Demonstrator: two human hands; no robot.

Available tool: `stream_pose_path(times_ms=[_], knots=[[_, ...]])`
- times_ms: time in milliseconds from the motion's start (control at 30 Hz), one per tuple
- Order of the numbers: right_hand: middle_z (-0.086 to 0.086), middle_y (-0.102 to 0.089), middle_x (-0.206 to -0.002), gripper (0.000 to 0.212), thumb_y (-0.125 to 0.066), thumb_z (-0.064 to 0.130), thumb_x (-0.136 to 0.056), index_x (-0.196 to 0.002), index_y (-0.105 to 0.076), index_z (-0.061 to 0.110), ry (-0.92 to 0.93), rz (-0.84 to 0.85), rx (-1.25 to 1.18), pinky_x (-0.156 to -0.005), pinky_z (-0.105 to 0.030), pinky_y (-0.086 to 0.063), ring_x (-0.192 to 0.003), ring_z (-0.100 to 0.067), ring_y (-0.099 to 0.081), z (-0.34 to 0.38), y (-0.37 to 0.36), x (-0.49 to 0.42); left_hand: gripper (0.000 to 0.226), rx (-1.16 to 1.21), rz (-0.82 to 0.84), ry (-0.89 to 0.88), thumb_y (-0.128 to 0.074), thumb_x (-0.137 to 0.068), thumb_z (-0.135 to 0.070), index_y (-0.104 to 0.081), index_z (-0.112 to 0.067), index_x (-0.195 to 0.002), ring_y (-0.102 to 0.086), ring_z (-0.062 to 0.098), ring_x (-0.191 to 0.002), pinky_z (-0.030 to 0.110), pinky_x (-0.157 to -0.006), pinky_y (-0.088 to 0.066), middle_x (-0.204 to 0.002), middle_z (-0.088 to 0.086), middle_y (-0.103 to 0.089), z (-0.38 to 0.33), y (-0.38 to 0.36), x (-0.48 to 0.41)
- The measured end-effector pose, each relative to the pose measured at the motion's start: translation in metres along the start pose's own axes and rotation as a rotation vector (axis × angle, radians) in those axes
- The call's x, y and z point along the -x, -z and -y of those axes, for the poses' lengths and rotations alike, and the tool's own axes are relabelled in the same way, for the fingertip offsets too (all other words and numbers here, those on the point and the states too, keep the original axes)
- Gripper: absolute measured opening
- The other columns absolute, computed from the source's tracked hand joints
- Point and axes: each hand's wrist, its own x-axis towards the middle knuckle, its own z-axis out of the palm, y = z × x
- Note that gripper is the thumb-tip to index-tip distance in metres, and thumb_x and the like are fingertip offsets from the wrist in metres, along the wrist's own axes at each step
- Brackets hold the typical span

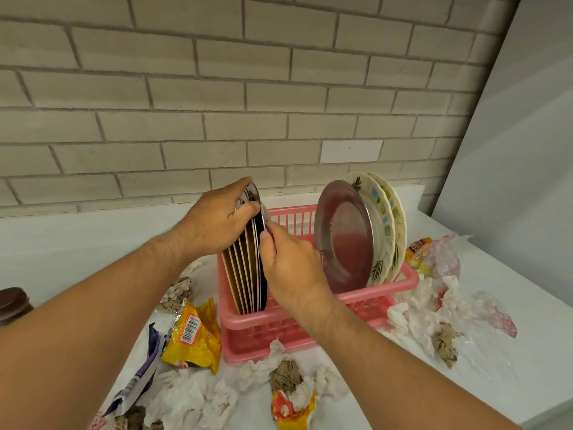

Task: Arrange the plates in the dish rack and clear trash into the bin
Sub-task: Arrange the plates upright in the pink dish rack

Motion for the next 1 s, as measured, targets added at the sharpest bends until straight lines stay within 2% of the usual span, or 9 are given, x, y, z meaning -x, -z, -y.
stream_pose_path(times_ms=[100, 233, 367, 433, 500, 733, 833, 933, 1000], knots=[[0.008, -0.049, -0.067, 0.029, -0.028, 0.034, -0.101, -0.097, -0.052, 0.017, -0.023, -0.016, 0.105, -0.059, -0.029, -0.036, -0.063, -0.014, -0.052, -0.004, 0.004, -0.017, 0.053, 0.029, -0.024, 0.028, -0.037, -0.095, -0.046, -0.033, -0.022, -0.142, -0.049, 0.014, -0.108, 0.025, -0.081, -0.034, -0.131, 0.007, -0.055, -0.003, -0.001, 0.002], [-0.003, -0.054, -0.077, 0.022, -0.037, 0.027, -0.098, -0.106, -0.053, 0.012, -0.105, 0.007, 0.202, -0.061, -0.031, -0.037, -0.072, -0.023, -0.051, -0.010, 0.014, -0.045, 0.051, 0.000, -0.016, 0.022, -0.033, -0.098, -0.045, -0.033, -0.021, -0.143, -0.042, 0.021, -0.128, 0.027, -0.094, -0.030, -0.141, 0.007, -0.047, -0.003, 0.000, 0.003], [-0.006, -0.054, -0.087, 0.020, -0.044, 0.021, -0.095, -0.111, -0.051, 0.012, -0.164, 0.107, 0.215, -0.053, -0.026, -0.034, -0.074, -0.023, -0.047, -0.009, 0.019, -0.064, 0.051, -0.012, -0.012, 0.021, -0.031, -0.098, -0.045, -0.032, -0.020, -0.144, -0.037, 0.020, -0.133, 0.029, -0.099, -0.028, -0.145, 0.005, -0.043, -0.004, 0.000, 0.003], [-0.010, -0.059, -0.098, 0.021, -0.046, 0.019, -0.094, -0.114, -0.050, 0.012, -0.189, 0.130, 0.213, -0.062, -0.030, -0.042, -0.081, -0.025, -0.052, -0.007, 0.023, -0.075, 0.052, -0.012, -0.009, 0.029, -0.031, -0.098, -0.046, -0.032, -0.021, -0.144, -0.036, 0.020, -0.133, 0.031, -0.101, -0.029, -0.145, 0.004, -0.043, -0.003, 0.000, 0.003], [-0.013, -0.060, -0.101, 0.021, -0.047, 0.018, -0.094, -0.114, -0.051, 0.010, -0.174, 0.140, 0.235, -0.070, -0.035, -0.050, -0.089, -0.030, -0.057, -0.004, 0.028, -0.084, 0.052, -0.018, -0.022, 0.032, -0.031, -0.097, -0.046, -0.033, -0.021, -0.142, -0.041, 0.020, -0.128, 0.028, -0.094, -0.032, -0.140, 0.006, -0.048, -0.002, -0.002, 0.003], [-0.009, -0.061, -0.092, 0.017, -0.044, 0.018, -0.096, -0.108, -0.053, 0.010, -0.123, 0.129, 0.317, -0.067, -0.039, -0.055, -0.081, -0.026, -0.061, -0.008, 0.045, -0.078, 0.049, -0.016, -0.040, 0.003, -0.031, -0.097, -0.047, -0.035, -0.022, -0.139, -0.046, 0.016, -0.118, 0.025, -0.085, -0.028, -0.132, 0.005, -0.054, -0.002, -0.003, 0.003], [-0.011, -0.062, -0.090, 0.019, -0.046, 0.020, -0.095, -0.110, -0.051, 0.009, -0.014, 0.102, 0.331, -0.066, -0.039, -0.055, -0.079, -0.028, -0.062, 0.002, 0.045, -0.072, 0.050, -0.038, -0.028, 0.012, -0.030, -0.096, -0.047, -0.035, -0.021, -0.139, -0.048, 0.017, -0.114, 0.026, -0.083, -0.030, -0.130, 0.006, -0.056, -0.002, -0.003, 0.003], [-0.008, -0.058, -0.077, 0.018, -0.044, 0.020, -0.095, -0.107, -0.050, 0.009, 0.170, -0.009, 0.386, -0.054, -0.033, -0.043, -0.066, -0.026, -0.053, 0.017, 0.046, -0.074, 0.048, -0.042, -0.016, 0.002, -0.030, -0.096, -0.047, -0.038, -0.020, -0.135, -0.051, 0.016, -0.104, 0.027, -0.079, -0.035, -0.121, 0.009, -0.060, -0.004, -0.002, 0.000], [0.001, -0.044, -0.065, 0.014, -0.047, 0.019, -0.094, -0.105, -0.050, 0.009, 0.188, -0.075, 0.418, -0.046, -0.027, -0.034, -0.060, -0.022, -0.047, 0.021, 0.051, -0.079, 0.049, -0.052, -0.014, 0.011, -0.029, -0.096, -0.047, -0.038, -0.019, -0.135, -0.051, 0.019, -0.109, 0.029, -0.083, -0.036, -0.124, 0.010, -0.058, -0.005, -0.004, -0.001]])
